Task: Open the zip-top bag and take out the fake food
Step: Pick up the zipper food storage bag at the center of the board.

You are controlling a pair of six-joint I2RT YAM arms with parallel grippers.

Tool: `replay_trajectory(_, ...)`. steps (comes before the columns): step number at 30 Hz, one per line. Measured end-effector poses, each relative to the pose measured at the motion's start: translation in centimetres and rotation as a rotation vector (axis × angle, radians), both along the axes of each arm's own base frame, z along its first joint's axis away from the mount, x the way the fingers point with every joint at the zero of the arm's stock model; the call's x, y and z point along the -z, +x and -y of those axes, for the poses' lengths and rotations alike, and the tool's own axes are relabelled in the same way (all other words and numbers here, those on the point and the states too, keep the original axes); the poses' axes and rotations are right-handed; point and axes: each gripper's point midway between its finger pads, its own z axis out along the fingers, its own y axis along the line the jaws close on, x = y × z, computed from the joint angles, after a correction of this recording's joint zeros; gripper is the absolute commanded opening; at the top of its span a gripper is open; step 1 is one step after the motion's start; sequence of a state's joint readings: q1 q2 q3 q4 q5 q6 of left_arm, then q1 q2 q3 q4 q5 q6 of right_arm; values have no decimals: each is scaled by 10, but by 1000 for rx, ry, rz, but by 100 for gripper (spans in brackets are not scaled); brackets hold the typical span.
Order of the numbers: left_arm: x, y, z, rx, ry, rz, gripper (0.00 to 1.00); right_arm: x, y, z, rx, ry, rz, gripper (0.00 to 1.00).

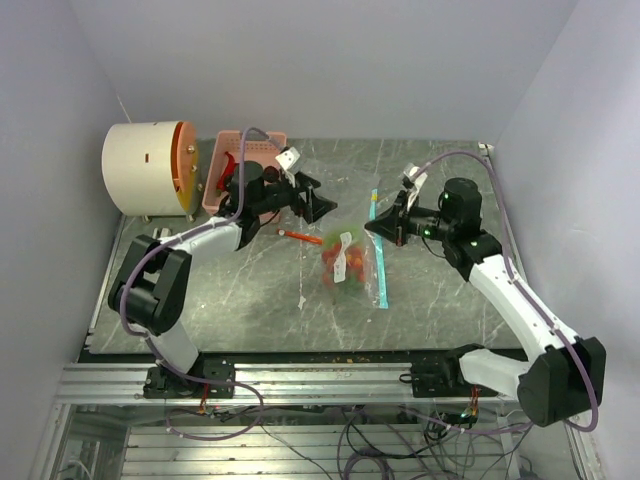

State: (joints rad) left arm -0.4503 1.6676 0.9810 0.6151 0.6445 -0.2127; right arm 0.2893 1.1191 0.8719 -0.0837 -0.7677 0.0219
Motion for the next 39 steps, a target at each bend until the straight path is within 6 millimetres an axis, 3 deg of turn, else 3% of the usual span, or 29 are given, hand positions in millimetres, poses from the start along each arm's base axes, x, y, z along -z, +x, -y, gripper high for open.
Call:
replay_trajectory(6, -32, -6, 24, 240, -31, 133, 99, 4, -4, -15, -151, 7, -4, 0)
replay_trajectory(11, -42, -7, 31, 442, -176, 151, 99, -21, -4, -24, -256, 21, 49, 0)
replay_trajectory(14, -34, -1, 32, 546, -230, 110, 99, -39, -4, -29, -312, 29, 92, 0)
replay_trajectory(17, -20, -4, 28, 592, -228, 65, 99, -45, -6, -31, -349, 33, 110, 0)
replay_trajectory(20, -28, -13, 26, 624, -223, 90, 99, -40, -8, -32, -370, 31, 94, 0)
replay_trajectory(27, -72, -54, 31, 729, -199, 199, 99, -28, -6, -33, -379, 23, 52, 0)
replay_trajectory(30, -79, -74, 43, 796, -189, 206, 90, -27, -6, -33, -380, 24, 50, 0)
replay_trajectory(35, -75, -95, 55, 871, -172, 172, 77, -28, -7, -33, -386, 27, 49, 0)
replay_trajectory(39, -71, -96, 57, 878, -172, 142, 37, -30, -9, -33, -392, 31, 51, 0)
